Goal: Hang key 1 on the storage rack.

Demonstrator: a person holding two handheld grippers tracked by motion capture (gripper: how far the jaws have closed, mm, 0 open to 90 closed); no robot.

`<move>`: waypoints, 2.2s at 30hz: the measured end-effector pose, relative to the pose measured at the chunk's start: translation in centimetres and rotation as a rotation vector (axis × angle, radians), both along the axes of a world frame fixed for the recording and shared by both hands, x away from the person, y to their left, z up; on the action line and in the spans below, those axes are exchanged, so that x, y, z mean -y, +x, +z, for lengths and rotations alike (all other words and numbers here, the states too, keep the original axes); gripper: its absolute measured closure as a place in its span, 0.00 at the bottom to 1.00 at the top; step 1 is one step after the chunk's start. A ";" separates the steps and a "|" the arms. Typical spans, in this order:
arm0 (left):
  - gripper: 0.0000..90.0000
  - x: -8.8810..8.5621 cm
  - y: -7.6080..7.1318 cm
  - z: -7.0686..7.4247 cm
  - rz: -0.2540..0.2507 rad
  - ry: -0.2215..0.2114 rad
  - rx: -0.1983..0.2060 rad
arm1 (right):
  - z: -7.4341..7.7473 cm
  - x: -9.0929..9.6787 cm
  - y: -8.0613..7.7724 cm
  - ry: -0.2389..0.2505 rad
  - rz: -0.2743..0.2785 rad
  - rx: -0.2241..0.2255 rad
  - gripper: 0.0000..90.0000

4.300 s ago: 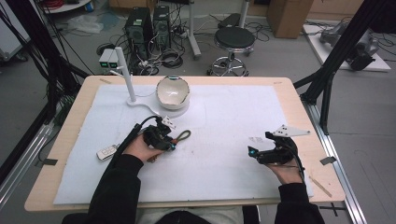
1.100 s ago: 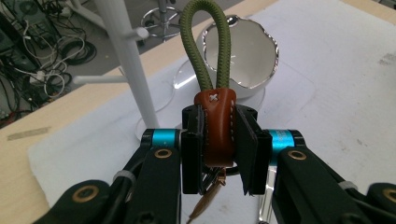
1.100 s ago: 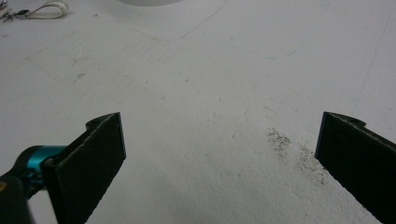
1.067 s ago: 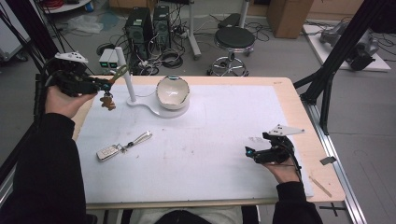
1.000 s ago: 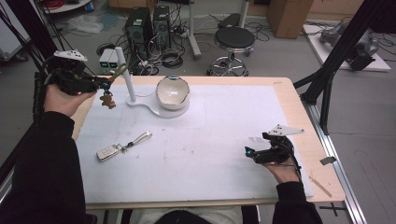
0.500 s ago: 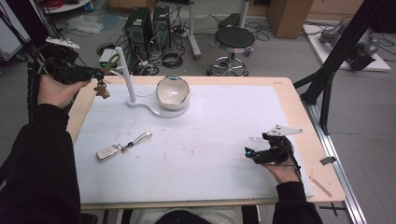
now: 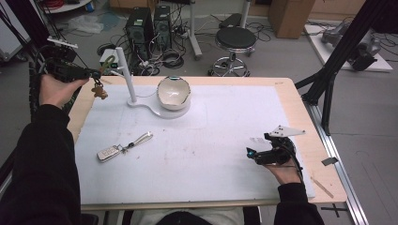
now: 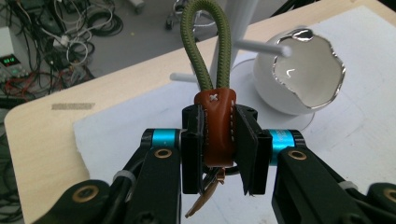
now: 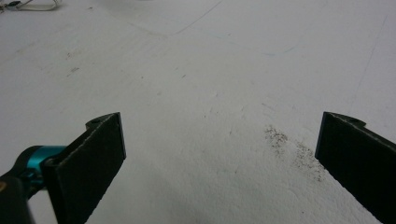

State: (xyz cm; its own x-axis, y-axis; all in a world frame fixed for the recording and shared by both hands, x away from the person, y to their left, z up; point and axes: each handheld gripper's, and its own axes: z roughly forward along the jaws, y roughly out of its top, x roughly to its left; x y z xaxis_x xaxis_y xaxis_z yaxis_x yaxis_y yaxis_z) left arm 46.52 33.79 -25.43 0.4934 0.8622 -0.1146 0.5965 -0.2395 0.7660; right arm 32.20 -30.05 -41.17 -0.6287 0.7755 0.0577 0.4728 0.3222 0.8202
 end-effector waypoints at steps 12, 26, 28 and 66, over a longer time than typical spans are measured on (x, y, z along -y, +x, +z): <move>0.81 -1.2 1.5 -1.7 0.031 0.008 -0.071 | 0.0 0.3 -0.2 -0.001 -0.012 -0.007 0.01; 0.81 -1.9 1.8 -3.9 0.031 -0.033 -0.106 | -0.2 0.8 -0.3 0.000 -0.027 -0.015 0.01; 0.81 -1.9 1.9 -4.0 0.032 -0.041 -0.105 | -0.2 0.7 -0.3 -0.003 -0.028 -0.017 0.01; 0.80 2.0 3.3 -5.9 -0.010 0.081 -0.159 | -0.1 0.9 -0.3 -0.007 -0.043 -0.014 0.01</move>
State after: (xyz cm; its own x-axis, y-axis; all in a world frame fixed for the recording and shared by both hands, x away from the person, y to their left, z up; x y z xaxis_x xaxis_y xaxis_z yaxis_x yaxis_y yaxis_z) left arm 49.82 31.80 -31.37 0.4834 0.8668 -0.1224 0.7057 -0.3031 0.6404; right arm 31.89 -30.98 -41.30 -0.5938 0.8023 0.0604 0.4976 0.3072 0.8112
